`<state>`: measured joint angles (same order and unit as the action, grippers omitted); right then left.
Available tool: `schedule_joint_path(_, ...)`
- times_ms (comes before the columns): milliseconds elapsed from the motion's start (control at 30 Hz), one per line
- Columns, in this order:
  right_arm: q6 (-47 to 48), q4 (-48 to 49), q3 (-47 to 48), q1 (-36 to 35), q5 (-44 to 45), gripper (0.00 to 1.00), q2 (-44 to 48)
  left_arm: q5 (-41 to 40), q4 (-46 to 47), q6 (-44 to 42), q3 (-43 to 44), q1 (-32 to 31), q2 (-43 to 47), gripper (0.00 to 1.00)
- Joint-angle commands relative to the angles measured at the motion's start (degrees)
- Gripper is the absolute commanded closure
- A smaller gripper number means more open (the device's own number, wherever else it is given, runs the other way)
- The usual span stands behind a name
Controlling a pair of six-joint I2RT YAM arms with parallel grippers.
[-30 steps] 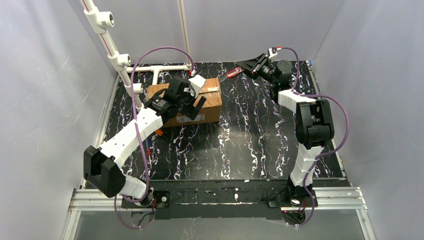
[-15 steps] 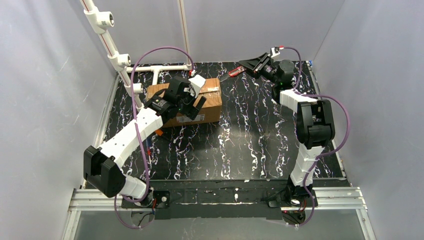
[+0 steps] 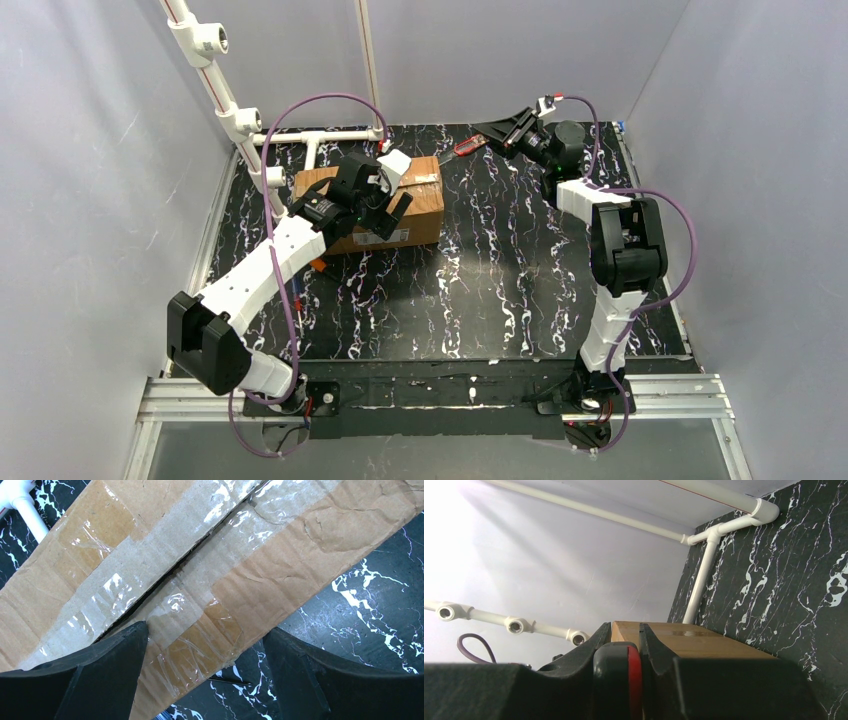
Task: Unpack the express box
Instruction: Cut the express box at the center of the board.
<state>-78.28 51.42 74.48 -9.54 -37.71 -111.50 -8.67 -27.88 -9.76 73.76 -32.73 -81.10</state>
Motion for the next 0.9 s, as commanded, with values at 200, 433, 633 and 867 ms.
schedule_joint_path(200, -0.2, 4.1, 2.1, -1.5, -0.6, 0.99, -0.6, 1.3, -5.1, 2.7, -1.4, 0.6, 0.5, 0.18)
schedule_joint_path(433, -4.1, 8.5, -0.3, -3.2, -1.2, 0.99, 0.7, 0.6, -5.1, 3.5, -0.8, 0.6, -0.1, 0.18)
schedule_joint_path(633, -1.4, 6.7, -4.8, -4.0, -2.0, 0.99, 3.4, -0.2, -4.5, 5.5, 0.3, 0.6, -1.0, 0.18)
schedule_joint_path(867, -3.8, 12.1, -9.0, -3.6, -3.8, 0.99, 3.3, -1.1, -4.4, 6.3, 1.5, 0.6, -1.5, 0.17)
